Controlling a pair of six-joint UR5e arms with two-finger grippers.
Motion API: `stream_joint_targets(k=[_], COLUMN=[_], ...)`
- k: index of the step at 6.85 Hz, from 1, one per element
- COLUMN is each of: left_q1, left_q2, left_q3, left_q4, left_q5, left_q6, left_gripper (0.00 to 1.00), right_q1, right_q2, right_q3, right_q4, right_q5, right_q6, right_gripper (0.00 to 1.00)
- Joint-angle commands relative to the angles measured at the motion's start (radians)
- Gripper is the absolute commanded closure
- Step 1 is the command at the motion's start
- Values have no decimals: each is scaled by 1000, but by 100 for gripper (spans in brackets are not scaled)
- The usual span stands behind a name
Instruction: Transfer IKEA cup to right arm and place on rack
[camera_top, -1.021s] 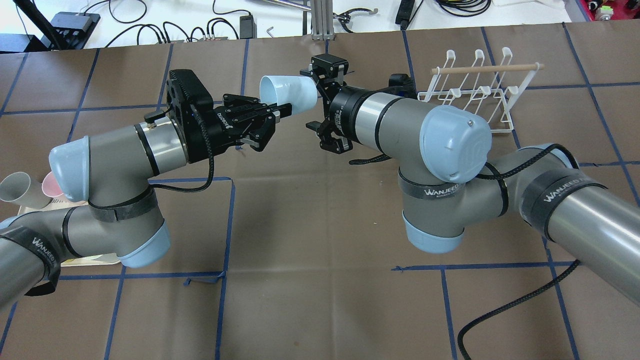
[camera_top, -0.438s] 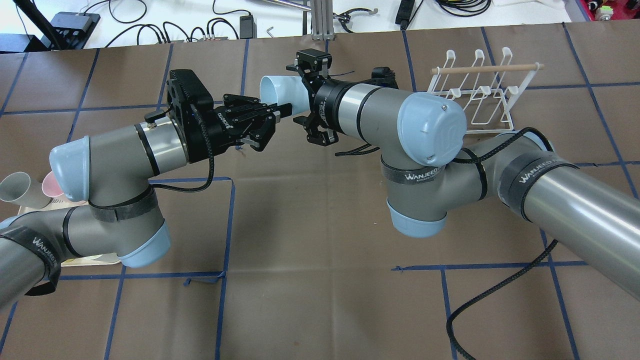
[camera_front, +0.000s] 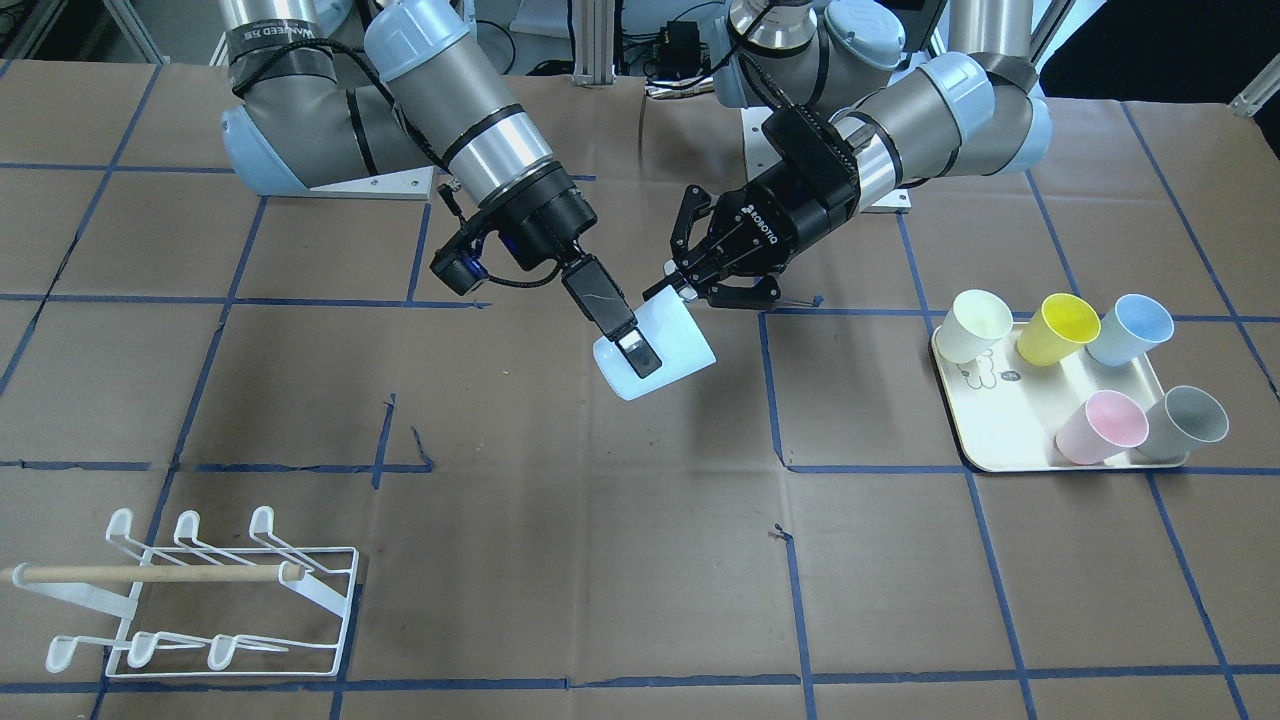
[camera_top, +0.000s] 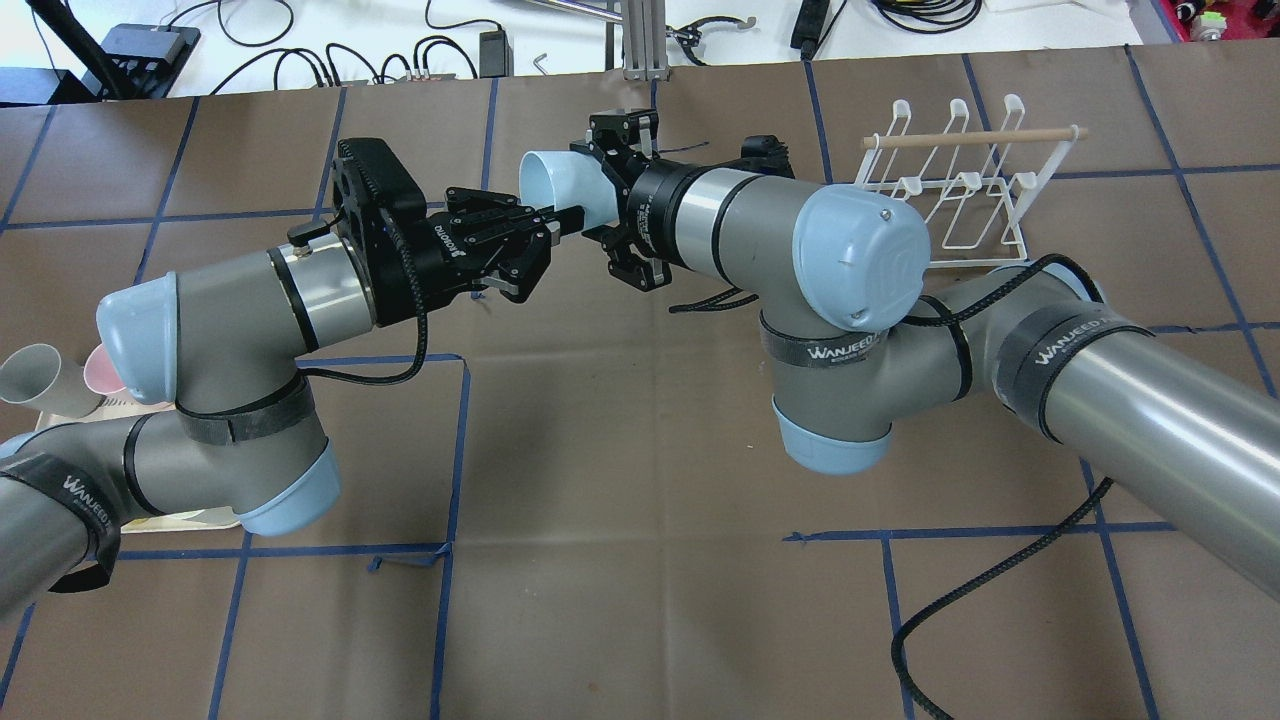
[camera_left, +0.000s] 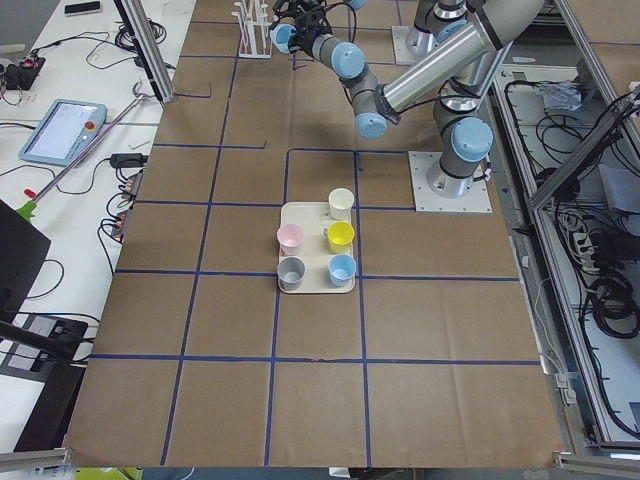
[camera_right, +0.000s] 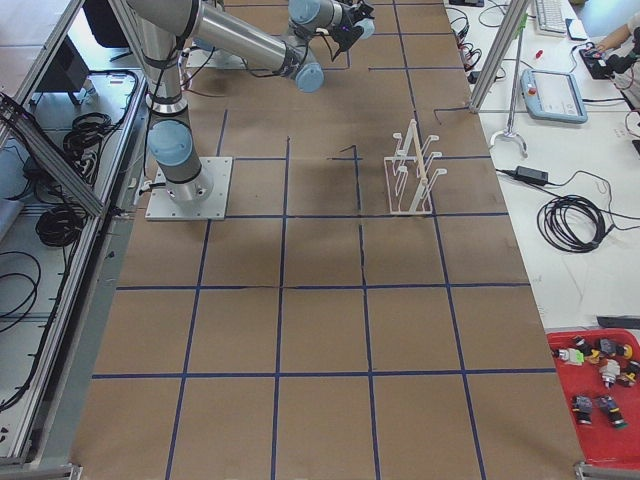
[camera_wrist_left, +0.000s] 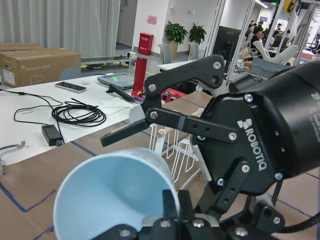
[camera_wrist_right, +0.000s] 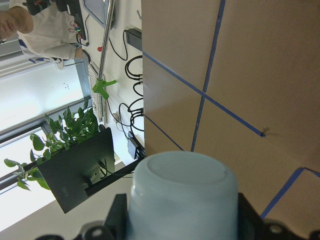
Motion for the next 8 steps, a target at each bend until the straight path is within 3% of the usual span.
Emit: stream_joint_targets(k=[1, 2, 3, 4, 5, 8], left_q1=[0, 0, 0, 0, 2, 44], left_q2=[2, 3, -1, 2, 6, 25], left_q3=[0, 3, 6, 8, 11, 5], left_q4=[0, 0, 0, 0, 0, 0], left_q5=[0, 0, 3, 0, 1, -2], left_q6=[0, 0, 0, 0, -27, -34], left_gripper=[99, 88, 48, 16, 4, 2], right_q1=[-1, 0, 0, -1, -1, -7], right_q2=[-5, -5, -6, -6, -6, 9], right_q3=[-1, -2, -2, -2, -2, -15], right_q4=[0, 0, 0, 0, 0, -2], right_q5=[6, 9, 10, 10, 10, -2], right_q6=[-2, -1, -1, -1, -1, -5], right_gripper=[52, 59, 61, 62, 62, 68])
